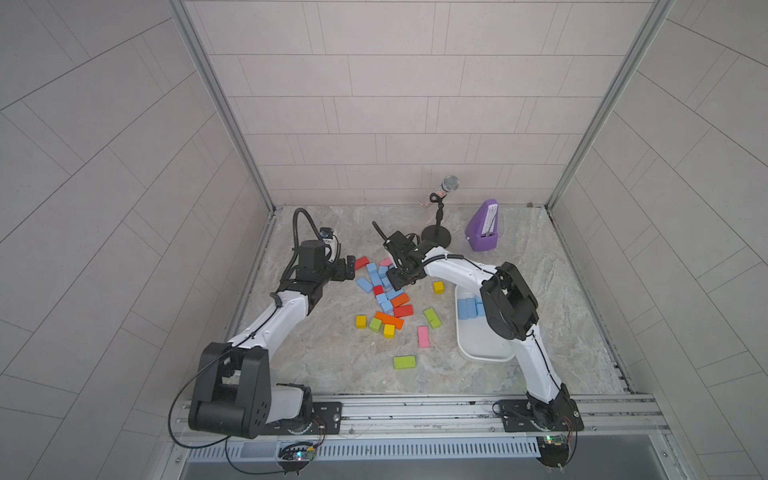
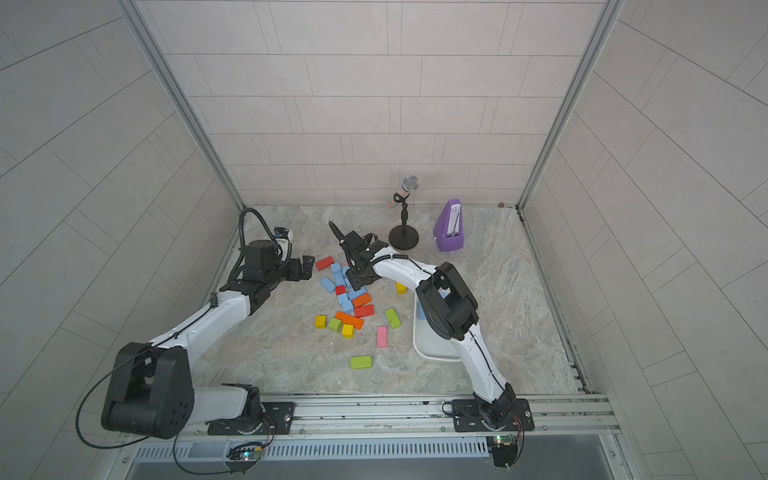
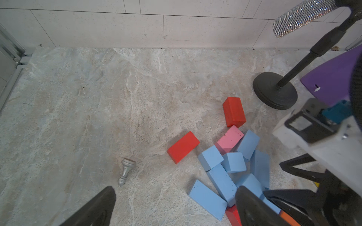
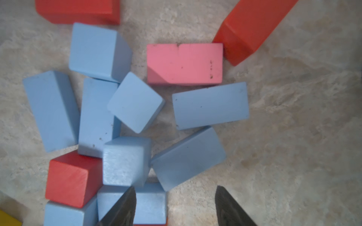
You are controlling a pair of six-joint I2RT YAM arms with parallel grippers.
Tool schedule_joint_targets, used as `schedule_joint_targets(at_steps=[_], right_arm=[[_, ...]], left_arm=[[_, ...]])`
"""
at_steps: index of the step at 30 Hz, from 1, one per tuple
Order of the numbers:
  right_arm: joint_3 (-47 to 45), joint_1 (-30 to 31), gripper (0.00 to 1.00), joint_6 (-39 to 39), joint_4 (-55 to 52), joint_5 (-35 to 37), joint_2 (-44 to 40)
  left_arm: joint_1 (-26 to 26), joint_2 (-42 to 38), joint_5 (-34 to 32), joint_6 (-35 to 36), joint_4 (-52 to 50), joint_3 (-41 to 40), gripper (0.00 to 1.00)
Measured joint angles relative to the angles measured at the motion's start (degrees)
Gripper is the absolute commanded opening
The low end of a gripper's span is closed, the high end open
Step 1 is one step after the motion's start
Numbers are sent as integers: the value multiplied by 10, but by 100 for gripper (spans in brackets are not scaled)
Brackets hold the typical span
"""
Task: Pick out the blue building blocks
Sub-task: Pick up the building block from the center of the board.
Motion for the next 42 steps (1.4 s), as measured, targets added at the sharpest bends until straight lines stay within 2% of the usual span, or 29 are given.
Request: schedule_joint_targets(at_steps=[11, 20, 26, 32, 38, 42], right_arm=[[30, -34, 64, 31, 17, -64, 36], [47, -32, 58, 30, 0, -57, 53], [45, -27, 47, 16, -23, -12, 53], [45, -27, 28, 10, -20, -15, 53], [29, -27, 21, 10, -8, -17, 43], [-57, -28, 20, 9, 14, -20, -19]], left_arm=[[0, 0, 10, 0, 5, 0, 100], [0, 0, 19, -1, 8, 0, 100], [0, 0, 28, -2, 9, 0, 100], [0, 0, 33, -2, 14, -3, 100], [0, 0, 72, 7, 27, -14, 100], [-1, 3, 117, 14, 34, -23, 98]])
